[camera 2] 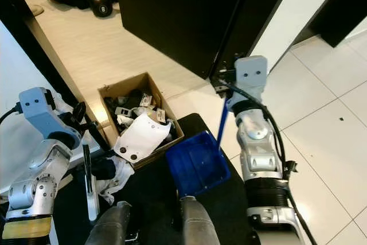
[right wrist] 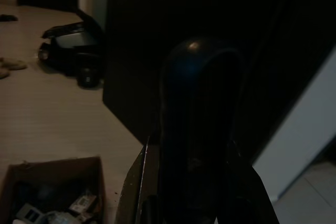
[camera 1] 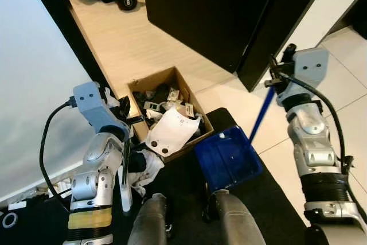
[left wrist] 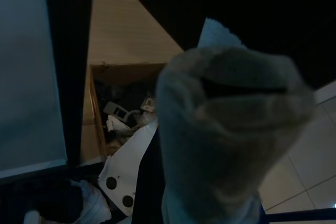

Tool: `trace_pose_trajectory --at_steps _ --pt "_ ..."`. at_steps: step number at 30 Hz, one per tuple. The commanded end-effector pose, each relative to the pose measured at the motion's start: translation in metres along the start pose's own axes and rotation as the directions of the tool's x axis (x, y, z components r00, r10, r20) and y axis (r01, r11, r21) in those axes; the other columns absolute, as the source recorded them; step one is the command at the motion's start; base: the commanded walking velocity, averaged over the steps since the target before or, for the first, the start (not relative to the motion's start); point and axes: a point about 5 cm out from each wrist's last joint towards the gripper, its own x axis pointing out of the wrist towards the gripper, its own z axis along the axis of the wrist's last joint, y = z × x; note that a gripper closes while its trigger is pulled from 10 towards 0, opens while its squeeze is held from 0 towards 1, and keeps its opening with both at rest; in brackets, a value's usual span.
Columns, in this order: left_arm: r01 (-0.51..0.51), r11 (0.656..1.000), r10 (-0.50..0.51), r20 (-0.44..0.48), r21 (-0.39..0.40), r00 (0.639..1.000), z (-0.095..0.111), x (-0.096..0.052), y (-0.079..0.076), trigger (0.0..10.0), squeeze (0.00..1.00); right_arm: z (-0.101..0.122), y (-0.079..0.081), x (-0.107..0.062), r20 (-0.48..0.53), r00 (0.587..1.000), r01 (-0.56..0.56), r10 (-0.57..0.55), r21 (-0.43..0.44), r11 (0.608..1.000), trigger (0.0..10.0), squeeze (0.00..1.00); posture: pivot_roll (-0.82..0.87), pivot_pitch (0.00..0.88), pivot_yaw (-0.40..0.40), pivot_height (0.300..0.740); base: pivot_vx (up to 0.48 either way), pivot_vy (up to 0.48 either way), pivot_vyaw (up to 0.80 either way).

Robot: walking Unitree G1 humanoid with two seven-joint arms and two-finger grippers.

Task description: Sweep floor

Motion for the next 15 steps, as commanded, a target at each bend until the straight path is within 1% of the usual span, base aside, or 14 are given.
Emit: trace_pose_trajectory --at_steps 1,6,8,12,15 --pt "-0.023 0.999 0.023 0.001 0.037 1.0 -0.001 -0.003 0.006 10.0 0.0 0.003 -0.002 -0.002 0.018 1.0 0.006 -0.006 -0.001 1.0 10.0 0.0 -0.01 0.2 -0.026 0.74 0.0 0.0 0.0" --pt "-0.011 0.999 0.011 0.001 0.047 1.0 -0.001 -0.002 0.004 10.0 0.0 -0.001 0.002 -0.003 -0.005 1.0 0.031 -0.03 0.077 0.997 10.0 0.0 -0.01 0.195 -0.027 0.74 0.0 0.0 0.0" --pt "-0.011 0.999 0.011 0.001 0.047 1.0 -0.002 -0.002 0.004 10.0 0.0 -0.003 0.003 -0.003 -0.01 0.999 0.034 -0.033 0.081 0.996 10.0 0.0 -0.01 0.194 -0.028 0.74 0.0 0.0 0.0" --pt "-0.008 0.999 0.008 0.002 0.05 1.0 -0.002 -0.002 0.003 10.0 0.0 -0.013 0.002 -0.006 -0.071 0.996 0.07 -0.06 0.154 0.986 10.0 0.0 -0.01 0.199 -0.028 0.74 0.0 0.0 0.0" --pt "-0.008 0.999 0.008 0.003 0.052 1.0 -0.002 -0.002 0.003 10.0 0.0 -0.015 0.005 -0.007 -0.082 0.995 0.066 -0.053 0.168 0.984 10.0 0.0 -0.01 0.202 -0.028 0.74 0.0 0.0 0.0"
